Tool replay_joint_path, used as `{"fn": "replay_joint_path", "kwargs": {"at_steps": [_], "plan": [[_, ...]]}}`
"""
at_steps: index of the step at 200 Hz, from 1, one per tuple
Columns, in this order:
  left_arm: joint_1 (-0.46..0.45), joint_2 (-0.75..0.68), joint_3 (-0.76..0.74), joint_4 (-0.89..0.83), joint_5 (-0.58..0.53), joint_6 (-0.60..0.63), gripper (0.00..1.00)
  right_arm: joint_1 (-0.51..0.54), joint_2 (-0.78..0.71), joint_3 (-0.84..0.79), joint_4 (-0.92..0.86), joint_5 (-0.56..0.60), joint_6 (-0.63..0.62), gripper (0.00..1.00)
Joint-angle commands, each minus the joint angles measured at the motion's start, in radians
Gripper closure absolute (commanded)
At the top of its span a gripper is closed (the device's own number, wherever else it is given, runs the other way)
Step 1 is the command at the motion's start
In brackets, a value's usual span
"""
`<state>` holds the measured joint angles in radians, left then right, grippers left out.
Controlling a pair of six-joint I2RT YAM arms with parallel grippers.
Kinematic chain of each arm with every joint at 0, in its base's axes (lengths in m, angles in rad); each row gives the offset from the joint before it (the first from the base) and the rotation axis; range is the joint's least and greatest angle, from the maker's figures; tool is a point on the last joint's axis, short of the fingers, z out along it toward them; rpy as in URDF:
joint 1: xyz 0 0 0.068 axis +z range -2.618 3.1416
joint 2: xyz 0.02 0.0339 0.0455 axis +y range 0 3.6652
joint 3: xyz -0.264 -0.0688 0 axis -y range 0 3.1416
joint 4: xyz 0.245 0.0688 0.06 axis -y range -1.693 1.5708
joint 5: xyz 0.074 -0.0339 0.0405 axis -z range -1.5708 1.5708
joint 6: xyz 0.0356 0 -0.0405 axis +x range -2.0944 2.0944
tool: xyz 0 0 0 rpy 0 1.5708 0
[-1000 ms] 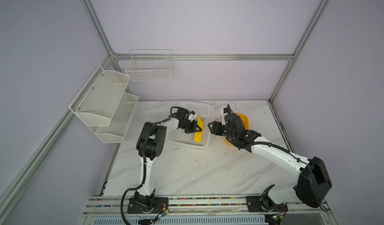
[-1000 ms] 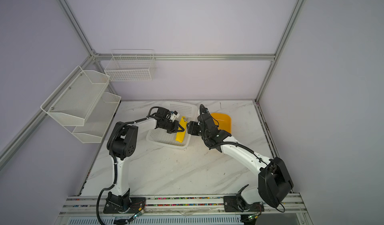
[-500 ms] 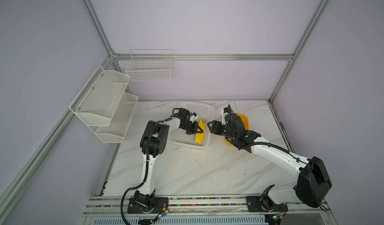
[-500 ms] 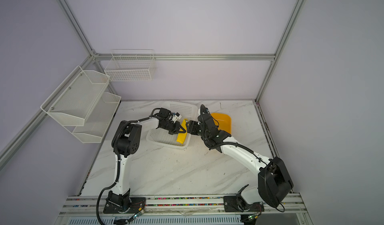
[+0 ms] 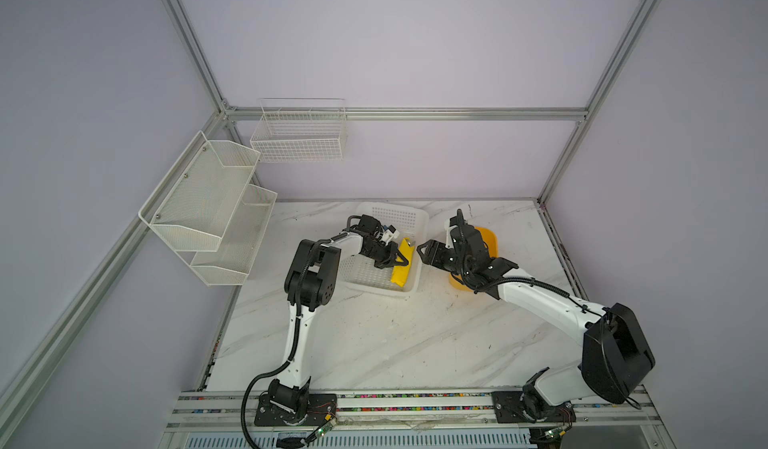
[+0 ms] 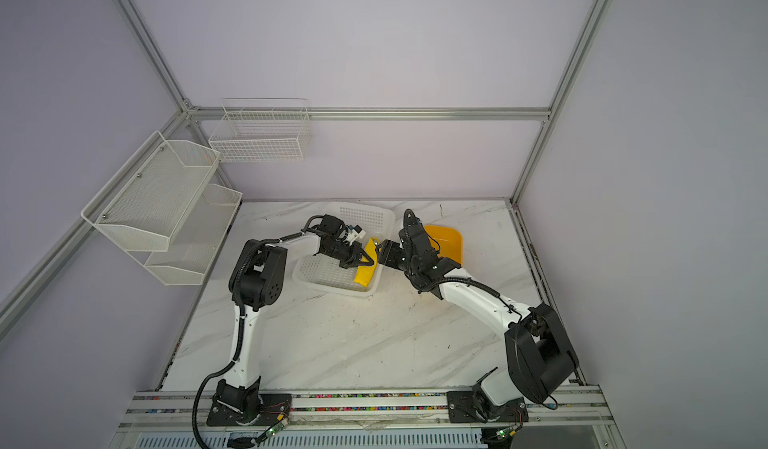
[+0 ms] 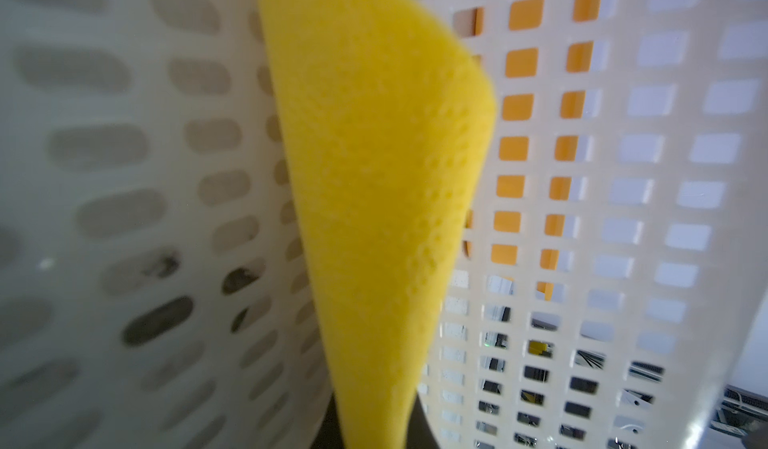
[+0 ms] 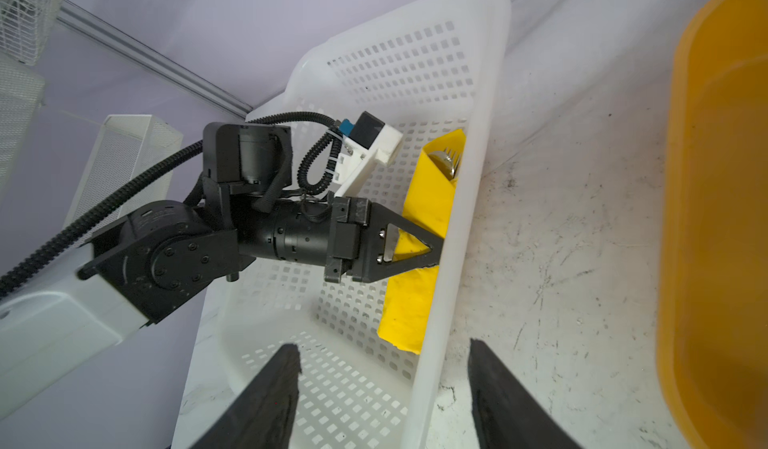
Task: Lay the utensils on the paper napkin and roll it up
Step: 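Lower the bundle into the white basket and open the left gripper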
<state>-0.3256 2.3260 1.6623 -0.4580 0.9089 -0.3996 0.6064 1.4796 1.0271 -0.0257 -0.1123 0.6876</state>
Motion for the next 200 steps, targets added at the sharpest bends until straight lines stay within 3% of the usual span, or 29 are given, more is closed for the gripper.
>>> {"fn": "replay_joint_path", "kwargs": {"at_steps": [1,80,109,170,200], "plan": [[-0.009,0.003,0.079,-0.026,0.014,0.028,0.95,0.0,-0.001,-0.015,0.015,-0.022,0.016,0.34],[-0.013,0.031,0.109,-0.118,-0.119,0.044,0.88,-0.003,0.004,0.0,0.007,-0.028,0.007,0.34],[-0.023,0.038,0.126,-0.148,-0.156,0.052,0.78,-0.004,0.002,0.004,0.004,-0.026,0.004,0.34],[-0.043,0.006,0.143,-0.206,-0.322,0.063,0.68,-0.005,-0.028,-0.007,0.003,-0.021,-0.001,0.34],[-0.044,-0.01,0.157,-0.227,-0.36,0.069,0.52,-0.004,-0.038,-0.01,0.003,-0.02,-0.002,0.34]]}}
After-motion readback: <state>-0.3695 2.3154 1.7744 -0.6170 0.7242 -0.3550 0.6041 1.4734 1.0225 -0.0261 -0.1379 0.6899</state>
